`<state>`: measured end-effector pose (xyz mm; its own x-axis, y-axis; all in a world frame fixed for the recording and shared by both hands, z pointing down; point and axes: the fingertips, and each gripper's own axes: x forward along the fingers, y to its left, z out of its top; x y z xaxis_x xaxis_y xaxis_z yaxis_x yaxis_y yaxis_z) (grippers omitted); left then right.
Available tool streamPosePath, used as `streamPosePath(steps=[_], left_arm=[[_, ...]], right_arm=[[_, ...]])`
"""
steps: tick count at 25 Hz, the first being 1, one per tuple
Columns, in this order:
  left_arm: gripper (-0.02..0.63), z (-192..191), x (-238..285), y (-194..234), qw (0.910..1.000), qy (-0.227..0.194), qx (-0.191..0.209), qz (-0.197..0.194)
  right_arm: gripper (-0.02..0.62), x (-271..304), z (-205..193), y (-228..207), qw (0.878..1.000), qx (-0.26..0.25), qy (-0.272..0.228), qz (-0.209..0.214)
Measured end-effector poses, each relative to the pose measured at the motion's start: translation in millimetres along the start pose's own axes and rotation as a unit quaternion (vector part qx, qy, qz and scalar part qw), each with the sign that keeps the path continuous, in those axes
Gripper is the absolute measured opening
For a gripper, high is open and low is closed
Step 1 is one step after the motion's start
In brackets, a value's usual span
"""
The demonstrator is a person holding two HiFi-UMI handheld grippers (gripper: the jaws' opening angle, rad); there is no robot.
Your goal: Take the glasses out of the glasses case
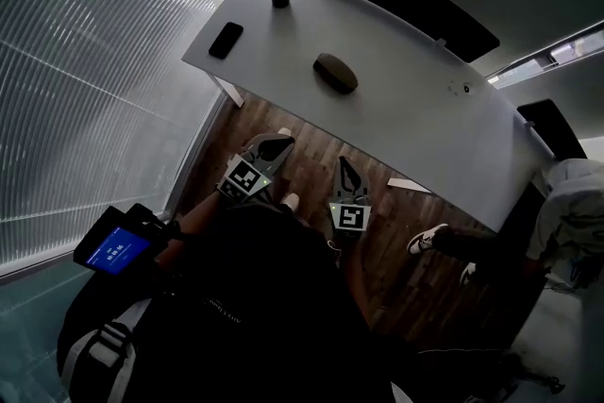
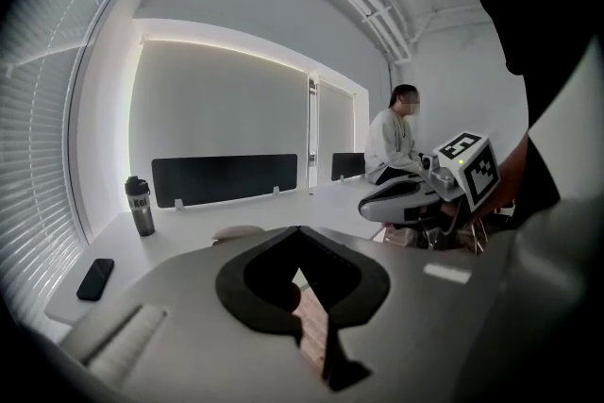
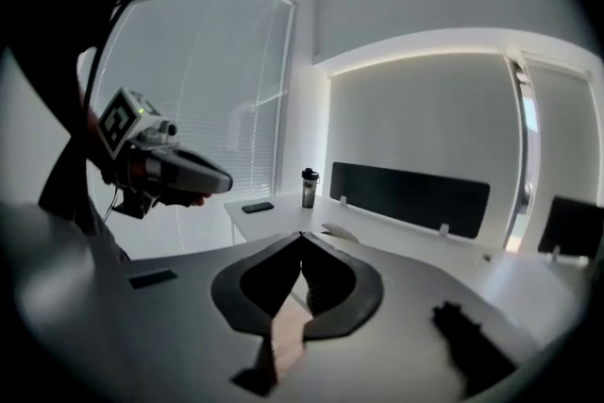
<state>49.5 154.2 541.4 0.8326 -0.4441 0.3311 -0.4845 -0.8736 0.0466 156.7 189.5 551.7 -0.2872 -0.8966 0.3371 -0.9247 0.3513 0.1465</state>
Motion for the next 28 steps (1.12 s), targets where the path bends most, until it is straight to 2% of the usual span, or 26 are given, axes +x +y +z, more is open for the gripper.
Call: streamPosePath(steps=[2,5,11,16,19,22,28], left_arm=[[0.008,1,16,9,0.9999,-0.005,-0.003,-0.008],[0.008,3,43,25,0.9999,-0.003,-0.007,-0.012],[0.008,3,108,94,0.9989,0.012,-0.018,-0.043],[0.008,28,123,97,0.9982,0.016,0.014,-0.056],[0.008,19,139,124,0.9964,0.032,0.018,-0.077],[0.008,-8,160,143,0.9937,0.061,0.020,-0.092],[0.008,-48,188,168,0.9864,0.110,0.007,-0.123]], right_arm=[[0.005,12,8,0,1.000,-0.028,0.003,0.009],[0.005,30,15,-12,1.000,-0.001,-0.005,0.011],[0.005,110,16,-43,1.000,-0.004,0.024,0.011],[0.005,123,43,-77,1.000,-0.008,0.023,0.006],[0.005,165,55,-86,0.999,-0.022,0.032,0.010],[0.005,194,59,-95,0.998,-0.032,0.046,0.012],[0.005,238,37,-109,0.992,-0.056,0.112,0.010]])
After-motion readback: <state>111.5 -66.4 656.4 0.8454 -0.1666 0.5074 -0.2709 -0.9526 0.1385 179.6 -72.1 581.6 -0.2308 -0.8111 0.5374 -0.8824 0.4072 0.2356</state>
